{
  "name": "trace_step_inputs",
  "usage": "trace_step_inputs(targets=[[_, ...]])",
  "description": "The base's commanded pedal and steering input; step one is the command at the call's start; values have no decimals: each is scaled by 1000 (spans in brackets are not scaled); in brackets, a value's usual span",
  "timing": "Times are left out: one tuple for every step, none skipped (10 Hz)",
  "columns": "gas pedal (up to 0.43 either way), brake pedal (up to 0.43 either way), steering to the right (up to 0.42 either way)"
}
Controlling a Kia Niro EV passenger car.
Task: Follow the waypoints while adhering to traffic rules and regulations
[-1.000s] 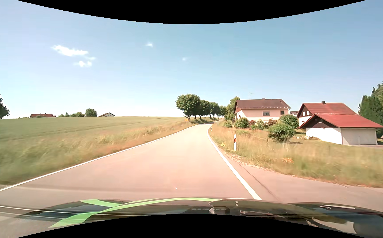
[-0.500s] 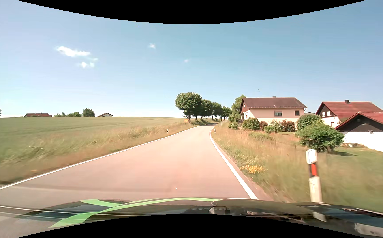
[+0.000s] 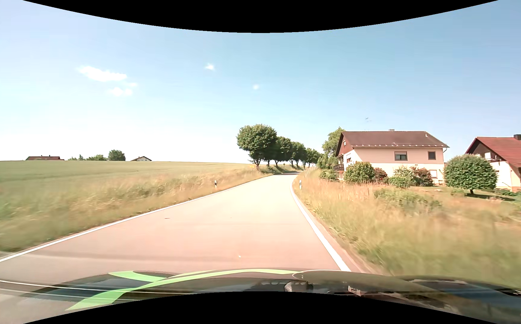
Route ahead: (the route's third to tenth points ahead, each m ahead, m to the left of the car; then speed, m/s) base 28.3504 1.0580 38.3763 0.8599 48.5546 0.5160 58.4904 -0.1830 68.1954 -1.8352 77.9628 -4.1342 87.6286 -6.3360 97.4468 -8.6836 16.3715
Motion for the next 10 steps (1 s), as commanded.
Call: trace_step_inputs(targets=[[260, 0, -4], [260, 0, -4], [260, 0, -4], [260, 0, -4], [268, 0, -4], [268, 0, -3], [268, 0, -3], [268, 0, -1], [268, 0, 4], [268, 0, 10]])
